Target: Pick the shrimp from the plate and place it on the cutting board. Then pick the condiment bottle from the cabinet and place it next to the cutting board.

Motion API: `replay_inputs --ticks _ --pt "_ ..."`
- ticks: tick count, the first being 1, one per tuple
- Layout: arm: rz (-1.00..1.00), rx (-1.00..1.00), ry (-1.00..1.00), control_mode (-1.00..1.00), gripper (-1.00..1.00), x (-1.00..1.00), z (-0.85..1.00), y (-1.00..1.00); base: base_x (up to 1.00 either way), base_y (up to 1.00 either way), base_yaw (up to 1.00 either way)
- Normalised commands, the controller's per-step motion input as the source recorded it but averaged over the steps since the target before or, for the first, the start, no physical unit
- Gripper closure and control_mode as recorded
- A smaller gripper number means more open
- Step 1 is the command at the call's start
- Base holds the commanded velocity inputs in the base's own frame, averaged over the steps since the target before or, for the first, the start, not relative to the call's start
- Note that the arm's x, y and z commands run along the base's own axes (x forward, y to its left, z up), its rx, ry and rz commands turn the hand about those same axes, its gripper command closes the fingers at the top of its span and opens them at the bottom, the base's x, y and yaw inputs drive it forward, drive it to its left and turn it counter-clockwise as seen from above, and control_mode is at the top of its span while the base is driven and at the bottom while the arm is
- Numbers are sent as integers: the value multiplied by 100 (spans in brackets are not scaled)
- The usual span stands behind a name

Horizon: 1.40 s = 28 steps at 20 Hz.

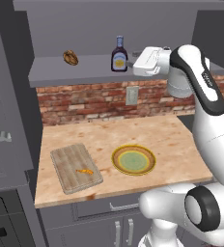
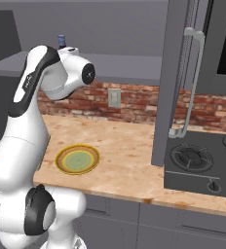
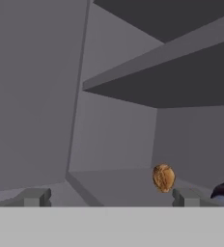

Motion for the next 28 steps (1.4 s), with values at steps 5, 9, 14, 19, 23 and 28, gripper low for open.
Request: replay_inputs --ticks 5,9,14,19,23,28 --pt "0 0 0 -100 -100 0 18 -2 0 0 0" --pt "0 0 0 -100 -100 0 20 0 0 0 0" --pt "-1 0 0 -100 -100 0 16 -2 0 0 0" --pt "-1 0 0 -100 -100 5 2 -8 0 0 0" --pt "-1 0 0 -100 -100 8 0 -7 0 0 0" --pt "-2 0 0 -100 -100 11 0 -5 0 0 0"
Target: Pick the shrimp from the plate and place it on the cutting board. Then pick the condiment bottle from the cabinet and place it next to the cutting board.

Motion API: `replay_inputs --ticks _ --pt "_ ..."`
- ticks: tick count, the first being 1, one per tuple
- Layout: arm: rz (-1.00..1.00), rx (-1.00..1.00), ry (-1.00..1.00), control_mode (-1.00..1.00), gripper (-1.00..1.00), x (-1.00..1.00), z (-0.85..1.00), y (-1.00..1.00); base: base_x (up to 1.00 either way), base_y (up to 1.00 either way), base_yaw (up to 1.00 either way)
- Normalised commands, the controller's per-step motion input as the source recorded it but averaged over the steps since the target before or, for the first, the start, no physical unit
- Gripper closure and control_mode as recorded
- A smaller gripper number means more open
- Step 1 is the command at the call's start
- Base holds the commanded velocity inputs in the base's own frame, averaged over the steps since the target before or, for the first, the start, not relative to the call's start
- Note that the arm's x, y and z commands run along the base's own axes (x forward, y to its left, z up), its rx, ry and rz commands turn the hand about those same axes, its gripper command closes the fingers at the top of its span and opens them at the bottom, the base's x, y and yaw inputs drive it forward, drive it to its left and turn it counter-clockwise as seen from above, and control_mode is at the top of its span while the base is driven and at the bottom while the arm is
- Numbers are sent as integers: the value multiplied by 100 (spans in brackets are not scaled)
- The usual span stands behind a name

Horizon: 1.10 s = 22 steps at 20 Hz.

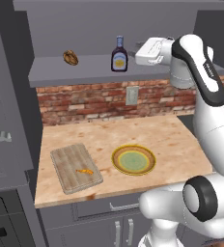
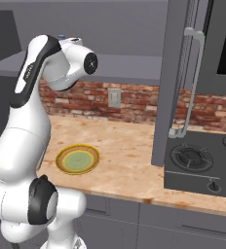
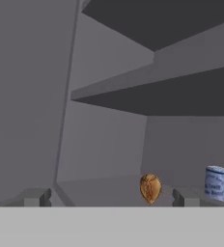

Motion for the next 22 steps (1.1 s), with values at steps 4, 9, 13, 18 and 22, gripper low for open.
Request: replay_inputs --ticks 4,9,13,18,22 --pt "-3 0 0 -100 -100 19 -4 0 0 0 0" --pt "-3 0 0 -100 -100 23 -9 0 0 0 0" --pt "-2 0 0 -100 -100 23 -1 0 0 0 0" --pt "-1 0 0 -100 -100 26 0 -2 0 0 0" --pt "-1 0 0 -100 -100 24 0 0 0 0 0"
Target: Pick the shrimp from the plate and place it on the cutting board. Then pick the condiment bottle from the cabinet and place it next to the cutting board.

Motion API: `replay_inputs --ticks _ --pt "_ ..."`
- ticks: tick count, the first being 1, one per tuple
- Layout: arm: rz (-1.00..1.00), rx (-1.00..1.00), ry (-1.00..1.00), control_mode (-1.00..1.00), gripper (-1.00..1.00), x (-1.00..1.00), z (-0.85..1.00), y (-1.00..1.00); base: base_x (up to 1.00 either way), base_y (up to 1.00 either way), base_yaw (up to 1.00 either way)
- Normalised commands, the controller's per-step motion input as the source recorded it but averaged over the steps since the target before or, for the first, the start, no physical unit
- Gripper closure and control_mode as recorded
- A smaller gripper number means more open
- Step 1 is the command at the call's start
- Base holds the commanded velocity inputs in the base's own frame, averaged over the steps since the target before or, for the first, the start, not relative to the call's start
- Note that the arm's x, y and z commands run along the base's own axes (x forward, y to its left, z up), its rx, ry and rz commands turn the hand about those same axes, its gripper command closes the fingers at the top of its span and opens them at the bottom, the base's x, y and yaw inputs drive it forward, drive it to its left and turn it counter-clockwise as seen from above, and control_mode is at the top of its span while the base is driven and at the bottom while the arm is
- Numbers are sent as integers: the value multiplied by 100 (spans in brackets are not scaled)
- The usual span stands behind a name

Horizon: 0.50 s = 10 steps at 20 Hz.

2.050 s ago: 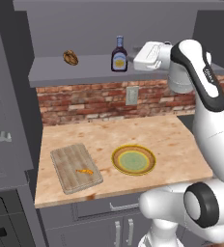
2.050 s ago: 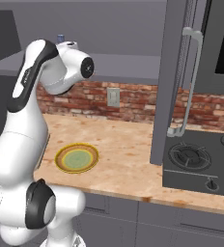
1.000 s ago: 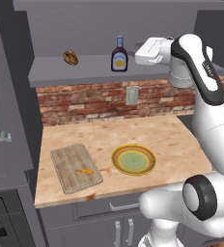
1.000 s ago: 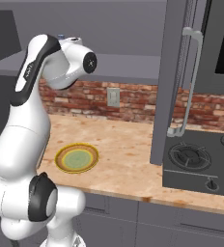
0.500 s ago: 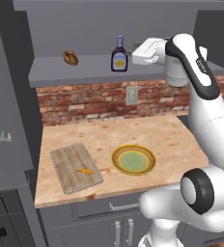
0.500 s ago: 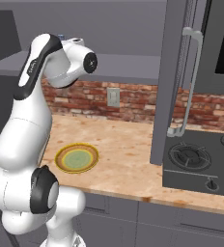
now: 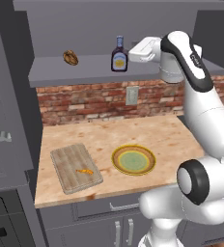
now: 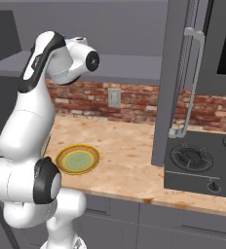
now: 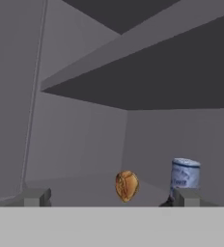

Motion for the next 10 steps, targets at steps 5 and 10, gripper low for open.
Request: replay_inputs --ticks 5,10 --pt "0 0 0 -100 -100 23 0 0 0 0 0" --pt "0 0 0 -100 -100 24 0 0 0 0 0"
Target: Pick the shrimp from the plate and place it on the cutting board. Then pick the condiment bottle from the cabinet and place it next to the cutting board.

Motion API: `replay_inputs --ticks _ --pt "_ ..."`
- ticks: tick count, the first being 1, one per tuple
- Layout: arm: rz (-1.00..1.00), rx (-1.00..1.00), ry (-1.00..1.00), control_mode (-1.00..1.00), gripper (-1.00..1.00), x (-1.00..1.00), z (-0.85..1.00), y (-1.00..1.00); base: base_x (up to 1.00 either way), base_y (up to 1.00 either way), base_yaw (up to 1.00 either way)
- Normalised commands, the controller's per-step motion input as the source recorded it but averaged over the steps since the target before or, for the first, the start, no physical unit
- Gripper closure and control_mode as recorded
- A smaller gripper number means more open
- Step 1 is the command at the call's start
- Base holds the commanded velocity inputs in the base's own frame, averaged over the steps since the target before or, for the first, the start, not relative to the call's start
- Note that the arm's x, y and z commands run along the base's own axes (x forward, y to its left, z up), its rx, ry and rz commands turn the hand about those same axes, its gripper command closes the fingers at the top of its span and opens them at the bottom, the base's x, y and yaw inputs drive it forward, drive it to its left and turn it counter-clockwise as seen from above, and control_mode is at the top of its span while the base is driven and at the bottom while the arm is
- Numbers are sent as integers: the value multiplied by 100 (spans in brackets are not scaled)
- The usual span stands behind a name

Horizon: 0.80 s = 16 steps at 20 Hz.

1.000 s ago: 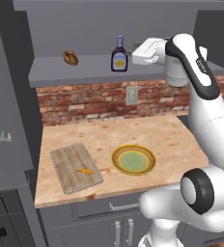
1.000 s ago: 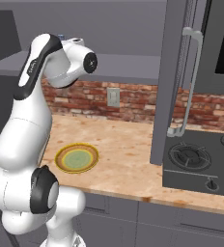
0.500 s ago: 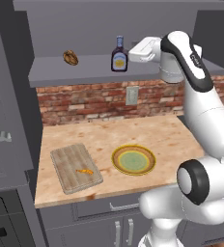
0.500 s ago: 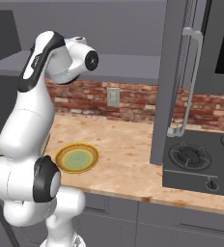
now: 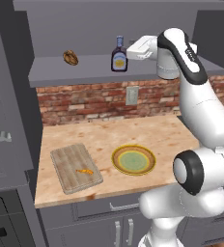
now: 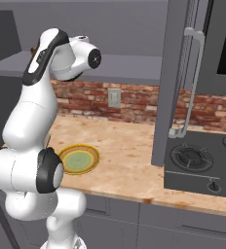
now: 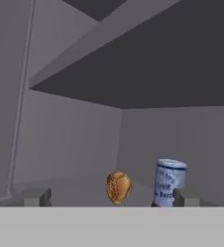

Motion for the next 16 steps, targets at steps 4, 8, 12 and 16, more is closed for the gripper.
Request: replay_inputs --ticks 4,8,12,16 --pt "0 1 0 -100 -100 23 0 0 0 0 0" --pt "0 1 0 -100 -100 20 0 0 0 0 0" --pt "0 1 0 -100 -100 16 0 0 0 0 0" --pt "0 1 0 -100 -100 13 0 0 0 0 0"
